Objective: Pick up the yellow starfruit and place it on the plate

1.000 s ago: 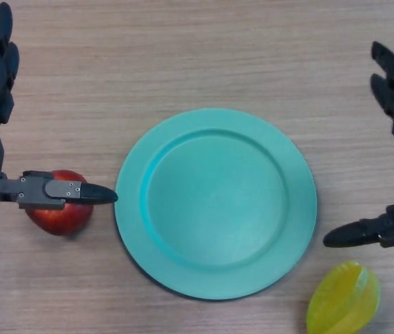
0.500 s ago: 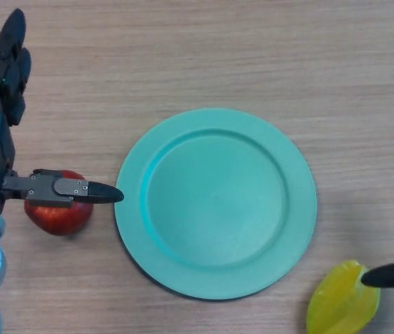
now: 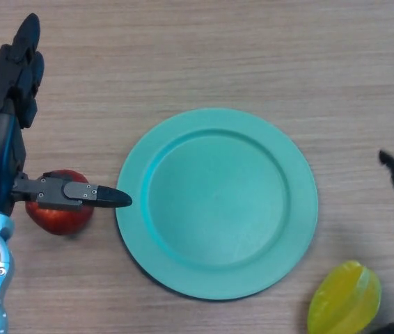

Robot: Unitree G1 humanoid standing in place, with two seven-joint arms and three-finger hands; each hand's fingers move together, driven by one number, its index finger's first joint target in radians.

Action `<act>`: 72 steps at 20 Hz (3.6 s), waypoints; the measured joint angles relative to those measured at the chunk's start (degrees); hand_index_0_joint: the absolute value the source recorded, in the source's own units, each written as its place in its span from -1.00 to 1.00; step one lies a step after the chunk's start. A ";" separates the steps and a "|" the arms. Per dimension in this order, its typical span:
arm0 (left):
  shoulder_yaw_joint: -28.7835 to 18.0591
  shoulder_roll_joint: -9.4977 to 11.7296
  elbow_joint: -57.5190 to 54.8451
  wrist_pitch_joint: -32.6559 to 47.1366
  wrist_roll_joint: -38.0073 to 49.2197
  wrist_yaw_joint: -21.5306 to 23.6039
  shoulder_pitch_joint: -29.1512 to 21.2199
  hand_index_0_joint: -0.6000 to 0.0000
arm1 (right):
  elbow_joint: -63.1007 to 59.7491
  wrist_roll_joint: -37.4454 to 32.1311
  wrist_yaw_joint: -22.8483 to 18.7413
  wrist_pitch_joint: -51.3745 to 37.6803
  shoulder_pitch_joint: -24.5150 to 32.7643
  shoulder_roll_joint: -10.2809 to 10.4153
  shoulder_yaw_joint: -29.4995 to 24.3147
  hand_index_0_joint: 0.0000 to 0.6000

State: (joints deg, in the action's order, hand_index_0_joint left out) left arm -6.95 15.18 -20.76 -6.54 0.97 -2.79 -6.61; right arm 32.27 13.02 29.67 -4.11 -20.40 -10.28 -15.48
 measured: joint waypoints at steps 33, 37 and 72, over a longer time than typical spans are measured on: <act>-0.54 0.02 -0.76 0.00 0.14 0.02 0.80 1.00 | -28.36 23.84 -15.83 -30.25 7.34 -5.17 6.41 1.00; -0.55 0.02 -0.76 0.00 0.14 0.02 1.08 1.00 | -26.69 26.19 -15.46 -31.27 9.01 -5.52 6.06 1.00; -2.68 0.00 -6.81 -0.01 0.54 0.10 3.06 1.00 | -36.81 12.44 -21.12 -3.58 32.60 -0.61 29.94 -1.00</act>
State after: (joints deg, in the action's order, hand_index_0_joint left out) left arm -9.63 15.18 -27.57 -6.55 1.52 -2.69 -3.55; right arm -4.54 25.46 8.55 -7.69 12.20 -10.89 14.46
